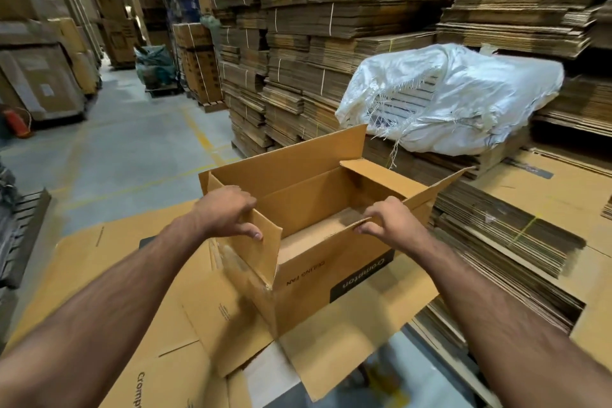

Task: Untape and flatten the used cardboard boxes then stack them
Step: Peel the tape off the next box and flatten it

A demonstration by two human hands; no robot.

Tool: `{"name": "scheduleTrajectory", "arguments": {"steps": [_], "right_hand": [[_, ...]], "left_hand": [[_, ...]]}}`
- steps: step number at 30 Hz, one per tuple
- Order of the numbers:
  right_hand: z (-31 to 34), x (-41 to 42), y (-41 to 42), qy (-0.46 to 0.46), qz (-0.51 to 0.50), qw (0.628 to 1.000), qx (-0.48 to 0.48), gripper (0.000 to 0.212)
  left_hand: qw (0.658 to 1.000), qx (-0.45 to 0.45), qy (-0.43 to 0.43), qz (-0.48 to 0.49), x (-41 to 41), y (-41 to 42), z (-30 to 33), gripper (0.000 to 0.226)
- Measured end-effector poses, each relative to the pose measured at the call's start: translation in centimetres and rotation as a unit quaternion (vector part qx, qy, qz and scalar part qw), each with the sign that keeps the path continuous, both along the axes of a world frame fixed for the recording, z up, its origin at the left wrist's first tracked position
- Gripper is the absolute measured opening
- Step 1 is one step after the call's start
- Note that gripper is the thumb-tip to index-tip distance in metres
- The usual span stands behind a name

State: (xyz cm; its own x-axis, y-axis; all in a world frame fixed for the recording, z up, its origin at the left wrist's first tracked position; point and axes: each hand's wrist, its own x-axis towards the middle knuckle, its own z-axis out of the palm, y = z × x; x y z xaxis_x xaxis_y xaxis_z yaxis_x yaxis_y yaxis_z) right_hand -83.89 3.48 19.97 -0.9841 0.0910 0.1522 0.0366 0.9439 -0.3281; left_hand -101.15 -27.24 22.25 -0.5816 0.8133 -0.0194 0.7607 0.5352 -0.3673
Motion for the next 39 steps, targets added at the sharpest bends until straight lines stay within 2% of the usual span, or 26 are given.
{"name": "scheduleTrajectory", "arguments": {"steps": [4, 7, 10, 16, 20, 24, 30, 35, 39], "right_hand": [[0.9, 0.2, 1.6, 0.059, -0.053, 0.997, -0.009, 0.030], [3.4, -0.2, 2.7, 0.109, -0.097, 0.989, -0.007, 0.033], [6.2, -0.9, 3.8, 0.154, -0.138, 0.978, -0.010, 0.031], [11.3, -1.7, 3.5, 0.231, -0.164, 0.959, 0.029, 0.034], [12.9, -1.7, 2.6, 0.282, -0.191, 0.939, 0.056, 0.036], [13.6, -0.9, 1.6, 0.265, -0.194, 0.942, 0.064, 0.036], [11.2, -0.2, 1.0, 0.211, -0.196, 0.956, 0.055, 0.040], [11.2, 0.2, 0.2, 0.191, -0.210, 0.958, 0.029, 0.041], [12.0, 0.1, 0.0, 0.194, -0.244, 0.950, -0.012, 0.054]], "left_hand": [[0.996, 0.065, 0.045, 0.047, 0.1, -0.4, 1.8, 0.070], [0.984, 0.119, 0.111, 0.075, -0.2, -0.5, 3.7, 0.065], [0.963, 0.170, 0.178, 0.105, 0.0, 0.2, 6.1, 0.056], [0.926, 0.262, 0.215, 0.168, 1.0, 2.2, 11.1, 0.055], [0.887, 0.355, 0.246, 0.164, 1.8, 3.0, 12.8, 0.065], [0.894, 0.337, 0.236, 0.177, 1.8, 2.5, 13.0, 0.063], [0.907, 0.317, 0.219, 0.172, 2.3, 1.7, 10.1, 0.055], [0.916, 0.269, 0.248, 0.166, 3.1, 1.8, 9.7, 0.049], [0.908, 0.348, 0.204, 0.117, 3.5, 1.8, 9.1, 0.042]]}}
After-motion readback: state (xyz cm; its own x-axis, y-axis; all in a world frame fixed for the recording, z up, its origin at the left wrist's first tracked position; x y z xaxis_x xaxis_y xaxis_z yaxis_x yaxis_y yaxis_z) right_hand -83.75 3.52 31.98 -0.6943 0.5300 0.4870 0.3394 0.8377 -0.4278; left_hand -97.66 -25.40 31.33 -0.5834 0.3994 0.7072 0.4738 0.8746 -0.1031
